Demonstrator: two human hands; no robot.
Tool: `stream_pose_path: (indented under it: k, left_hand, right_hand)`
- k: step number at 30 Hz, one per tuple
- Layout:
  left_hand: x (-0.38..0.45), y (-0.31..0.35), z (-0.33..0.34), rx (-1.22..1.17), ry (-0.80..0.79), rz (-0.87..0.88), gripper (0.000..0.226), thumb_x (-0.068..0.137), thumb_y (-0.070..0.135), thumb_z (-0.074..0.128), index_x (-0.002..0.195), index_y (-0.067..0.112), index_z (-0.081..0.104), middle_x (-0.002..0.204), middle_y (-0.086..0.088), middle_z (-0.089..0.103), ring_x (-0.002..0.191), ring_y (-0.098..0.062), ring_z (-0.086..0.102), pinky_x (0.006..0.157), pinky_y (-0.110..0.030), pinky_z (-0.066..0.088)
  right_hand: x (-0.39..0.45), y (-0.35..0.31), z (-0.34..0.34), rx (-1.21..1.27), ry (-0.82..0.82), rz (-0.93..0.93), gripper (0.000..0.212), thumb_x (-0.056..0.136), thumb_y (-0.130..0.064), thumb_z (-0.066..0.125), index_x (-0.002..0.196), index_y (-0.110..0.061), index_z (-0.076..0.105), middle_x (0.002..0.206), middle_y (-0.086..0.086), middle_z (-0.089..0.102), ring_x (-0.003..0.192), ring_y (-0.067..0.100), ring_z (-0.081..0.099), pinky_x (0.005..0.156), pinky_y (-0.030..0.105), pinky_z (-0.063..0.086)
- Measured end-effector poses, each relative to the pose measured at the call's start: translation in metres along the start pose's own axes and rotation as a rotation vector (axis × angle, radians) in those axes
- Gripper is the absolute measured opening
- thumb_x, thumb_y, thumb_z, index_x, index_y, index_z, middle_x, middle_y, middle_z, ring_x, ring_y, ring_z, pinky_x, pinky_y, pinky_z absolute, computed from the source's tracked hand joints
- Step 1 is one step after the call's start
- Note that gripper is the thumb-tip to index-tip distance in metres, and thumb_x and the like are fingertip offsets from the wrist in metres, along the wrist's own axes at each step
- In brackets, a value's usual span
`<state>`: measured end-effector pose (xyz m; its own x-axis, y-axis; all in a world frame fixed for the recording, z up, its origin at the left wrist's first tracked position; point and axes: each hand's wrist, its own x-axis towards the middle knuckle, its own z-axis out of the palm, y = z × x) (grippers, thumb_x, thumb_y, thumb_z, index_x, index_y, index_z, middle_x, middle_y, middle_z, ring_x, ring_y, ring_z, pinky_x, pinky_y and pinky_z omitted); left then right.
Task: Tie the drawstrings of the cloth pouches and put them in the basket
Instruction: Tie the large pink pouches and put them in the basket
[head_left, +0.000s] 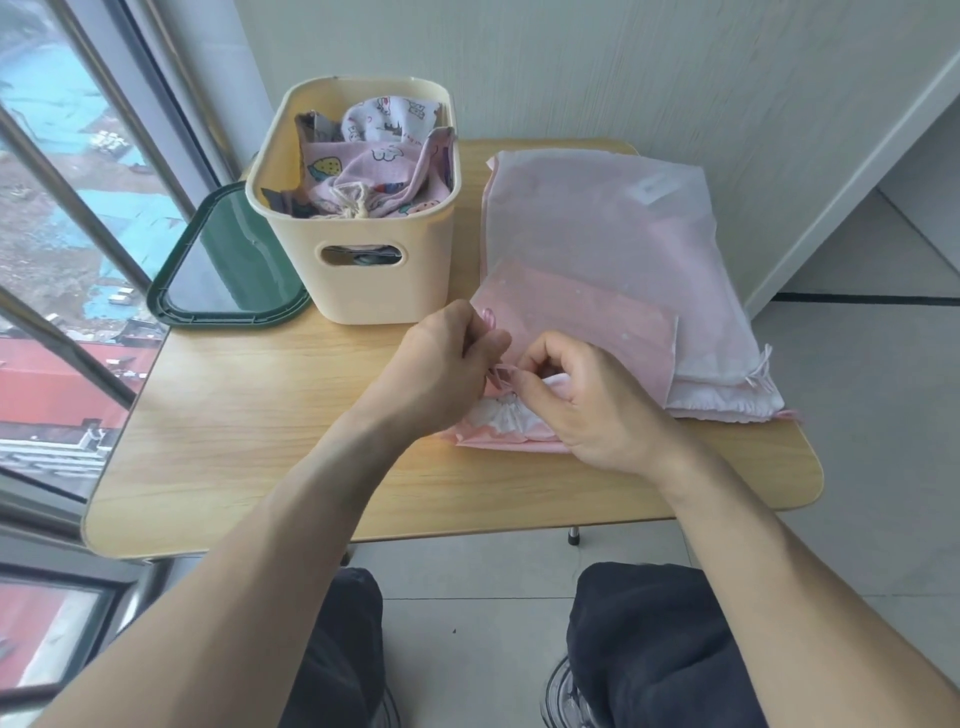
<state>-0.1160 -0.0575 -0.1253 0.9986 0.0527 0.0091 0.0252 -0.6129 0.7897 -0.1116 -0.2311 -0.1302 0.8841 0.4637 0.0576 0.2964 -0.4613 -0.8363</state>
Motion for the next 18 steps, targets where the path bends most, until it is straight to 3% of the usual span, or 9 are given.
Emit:
stream_pose_path:
  k: [3,8,15,18]
  left_hand:
    - [0.000,-0.001,-0.001,-0.092,-0.021,-0.011,0.024,0.100,0.027,0.057,0.084,0.008,0.056,0.074,-0.005,0.070,0.061,-0.014,0.061,0.057,-0.025,0.047]
    - [-0.002,-0.004,-0.004,-0.326,-0.048,-0.084,0.030,0.102,0.024,0.055,0.096,-0.006,0.058,0.054,0.007,0.057,0.043,-0.005,0.048,0.044,-0.017,0.038]
    - [-0.003,-0.006,-0.010,-0.556,-0.246,-0.175,0.031,0.103,0.029,0.051,0.086,0.004,0.056,0.057,-0.003,0.052,0.054,-0.016,0.043,0.057,-0.028,0.038]
    - [-0.003,-0.003,-0.009,-0.642,-0.282,-0.212,0.032,0.104,0.028,0.050,0.081,0.008,0.053,0.057,-0.004,0.050,0.053,-0.014,0.042,0.055,-0.022,0.039]
  right_hand:
    - [0.001,0.000,0.002,0.049,0.028,-0.010,0.013,0.097,-0.015,0.063,0.085,-0.014,0.063,0.077,-0.010,0.064,0.072,-0.001,0.058,0.070,0.012,0.045]
    - [0.003,0.001,0.005,0.096,0.051,0.009,0.007,0.095,-0.011,0.067,0.088,-0.014,0.067,0.082,-0.007,0.069,0.077,0.000,0.063,0.075,0.015,0.049]
    - [0.003,-0.003,0.005,0.156,0.064,0.011,0.014,0.090,-0.006,0.069,0.088,-0.018,0.063,0.083,-0.008,0.066,0.077,0.001,0.061,0.076,0.016,0.047]
    - [0.004,-0.002,0.006,0.125,0.135,-0.028,0.018,0.088,-0.011,0.076,0.083,-0.019,0.060,0.078,-0.013,0.063,0.075,0.005,0.059,0.074,0.021,0.048]
